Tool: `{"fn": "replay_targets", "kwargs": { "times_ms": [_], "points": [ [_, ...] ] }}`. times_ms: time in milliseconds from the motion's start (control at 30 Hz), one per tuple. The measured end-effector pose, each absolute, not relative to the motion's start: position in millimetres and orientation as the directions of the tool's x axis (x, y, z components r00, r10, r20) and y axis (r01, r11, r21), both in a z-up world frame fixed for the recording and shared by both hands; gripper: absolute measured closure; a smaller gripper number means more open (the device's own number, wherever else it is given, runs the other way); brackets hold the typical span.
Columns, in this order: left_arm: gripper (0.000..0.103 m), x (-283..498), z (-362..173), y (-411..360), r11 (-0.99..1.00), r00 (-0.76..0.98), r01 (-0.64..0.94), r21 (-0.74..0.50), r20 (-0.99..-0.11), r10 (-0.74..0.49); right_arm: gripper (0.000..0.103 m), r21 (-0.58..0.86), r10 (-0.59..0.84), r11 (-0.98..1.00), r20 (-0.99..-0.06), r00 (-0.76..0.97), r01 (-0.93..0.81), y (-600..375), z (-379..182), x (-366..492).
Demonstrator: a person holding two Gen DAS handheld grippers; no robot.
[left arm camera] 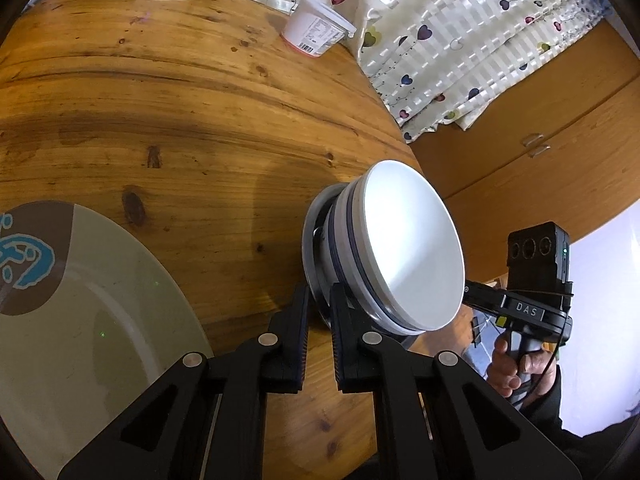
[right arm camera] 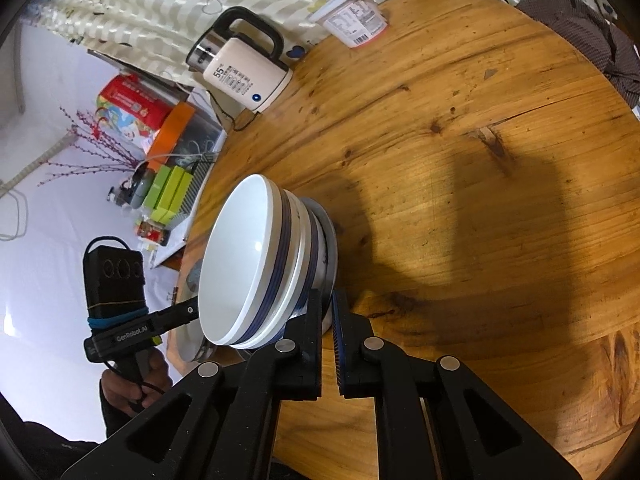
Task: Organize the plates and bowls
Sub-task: 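Carry the nested bowls with both grippers over the beige plate stack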
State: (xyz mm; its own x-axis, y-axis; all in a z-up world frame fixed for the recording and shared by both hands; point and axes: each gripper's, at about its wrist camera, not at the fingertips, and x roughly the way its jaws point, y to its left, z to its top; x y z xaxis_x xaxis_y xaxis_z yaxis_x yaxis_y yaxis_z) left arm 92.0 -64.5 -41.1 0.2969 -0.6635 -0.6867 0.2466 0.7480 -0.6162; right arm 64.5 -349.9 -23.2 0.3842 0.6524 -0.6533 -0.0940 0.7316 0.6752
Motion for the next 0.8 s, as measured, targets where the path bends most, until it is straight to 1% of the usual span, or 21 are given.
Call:
{"fn": "replay_targets", "kwargs": {
  "times_ms": [300, 800],
  "points": [
    [0.094, 93.5, -46.3, -59.4, 0.711, 0.278, 0.231, -0.665, -0.655, -0.703, 0.095, 0.674, 0.65, 0.733, -0.653, 0.388, -0.095, -350.8, -23.3, 64.1],
    [0.094, 92.5, -45.8, -60.7, 0.708, 0.283, 0.23, -0.667, -0.65, -0.705, 0.096, 0.672, 0.647, 0.735, -0.656, 0.389, -0.088, -352.2, -22.1, 67.6]
  ]
}}
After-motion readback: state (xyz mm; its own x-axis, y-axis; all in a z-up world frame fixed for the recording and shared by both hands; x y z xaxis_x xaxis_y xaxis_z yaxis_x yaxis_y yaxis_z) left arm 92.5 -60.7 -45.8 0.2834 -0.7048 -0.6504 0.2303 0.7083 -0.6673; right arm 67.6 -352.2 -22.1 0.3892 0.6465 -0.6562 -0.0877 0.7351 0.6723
